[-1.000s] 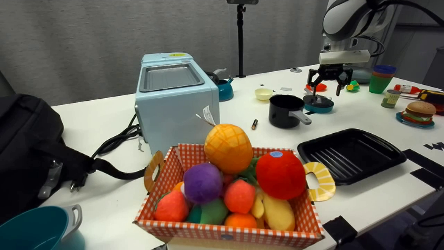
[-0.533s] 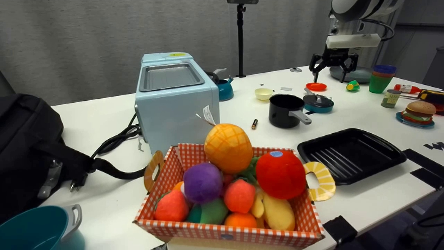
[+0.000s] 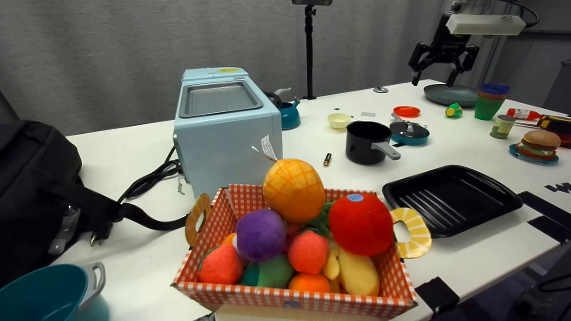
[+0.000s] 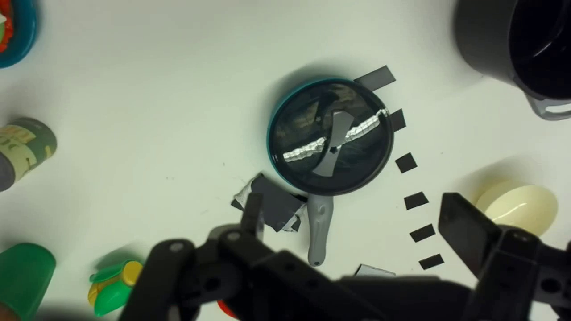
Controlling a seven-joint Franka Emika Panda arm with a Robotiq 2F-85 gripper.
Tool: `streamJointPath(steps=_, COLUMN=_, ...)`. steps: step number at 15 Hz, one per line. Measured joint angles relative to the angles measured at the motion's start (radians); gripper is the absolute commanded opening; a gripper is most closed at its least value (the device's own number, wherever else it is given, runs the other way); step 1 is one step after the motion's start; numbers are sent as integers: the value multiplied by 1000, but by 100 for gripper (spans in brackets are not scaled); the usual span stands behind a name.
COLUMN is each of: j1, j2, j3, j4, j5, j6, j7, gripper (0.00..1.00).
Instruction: Cover the pan with a black lid
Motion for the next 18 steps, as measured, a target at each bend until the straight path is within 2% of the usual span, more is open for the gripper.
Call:
streamJointPath(steps=9, j1=-1, j2=-268, j3=22, j4=-272, j5=0, j6=62, j7=-126, gripper=100)
streamJointPath(steps=18, j1=-1, j2=-287, j3=22, j4=-299, j5=0, j6=67, j7=-132, gripper=100)
